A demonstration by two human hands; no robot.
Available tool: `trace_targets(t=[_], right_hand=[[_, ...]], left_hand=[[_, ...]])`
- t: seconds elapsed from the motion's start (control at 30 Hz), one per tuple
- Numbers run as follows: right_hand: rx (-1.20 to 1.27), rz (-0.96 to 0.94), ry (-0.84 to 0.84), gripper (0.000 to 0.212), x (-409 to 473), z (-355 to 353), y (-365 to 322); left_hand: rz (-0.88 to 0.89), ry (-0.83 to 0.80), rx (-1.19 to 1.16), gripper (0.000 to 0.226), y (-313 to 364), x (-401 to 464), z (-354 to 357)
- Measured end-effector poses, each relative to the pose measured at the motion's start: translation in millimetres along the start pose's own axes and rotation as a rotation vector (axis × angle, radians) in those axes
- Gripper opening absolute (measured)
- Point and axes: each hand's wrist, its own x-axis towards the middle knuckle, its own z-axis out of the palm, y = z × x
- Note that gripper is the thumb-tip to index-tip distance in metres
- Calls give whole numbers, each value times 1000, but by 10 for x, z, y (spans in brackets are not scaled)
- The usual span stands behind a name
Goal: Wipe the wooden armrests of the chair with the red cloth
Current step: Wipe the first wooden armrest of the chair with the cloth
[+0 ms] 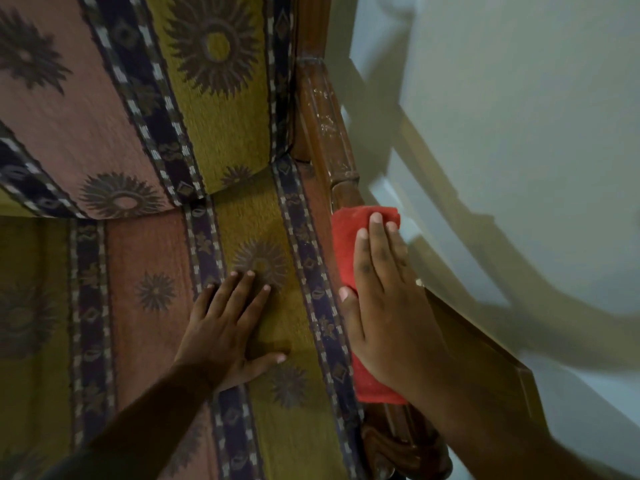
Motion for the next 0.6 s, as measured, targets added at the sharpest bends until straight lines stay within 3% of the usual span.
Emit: trace_targets(t=[0.13, 0.27, 0.4, 0.6], right_hand=[[-82, -180, -33, 65, 231, -52, 80], [-106, -248, -23, 68, 923, -70, 108], [-44, -133, 22, 73, 1518, -99, 51], [-43, 62, 107, 68, 1311, -21, -100]], left_hand=[[161, -23, 138, 112, -529, 486, -194], [166, -69, 166, 114, -774, 743, -259], [146, -51, 144, 115, -784, 728, -196], [152, -44, 86, 116, -814, 731, -142]])
